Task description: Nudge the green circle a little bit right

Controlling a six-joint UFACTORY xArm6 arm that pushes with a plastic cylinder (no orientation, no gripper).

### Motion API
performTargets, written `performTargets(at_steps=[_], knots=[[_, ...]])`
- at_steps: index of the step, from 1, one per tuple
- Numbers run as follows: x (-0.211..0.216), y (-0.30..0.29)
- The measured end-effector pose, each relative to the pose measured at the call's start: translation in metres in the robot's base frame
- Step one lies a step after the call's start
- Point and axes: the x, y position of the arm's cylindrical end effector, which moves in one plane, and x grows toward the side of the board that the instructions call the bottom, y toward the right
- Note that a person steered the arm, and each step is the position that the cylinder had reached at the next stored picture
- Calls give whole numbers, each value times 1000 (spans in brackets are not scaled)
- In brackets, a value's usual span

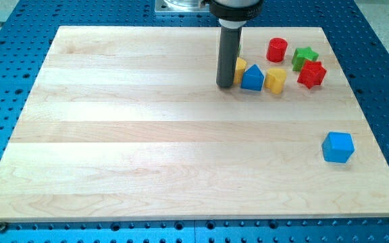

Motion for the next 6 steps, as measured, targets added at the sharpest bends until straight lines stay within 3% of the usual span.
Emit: performTargets(at_steps=[3, 6], knots=[[-97, -9], [-130, 19]])
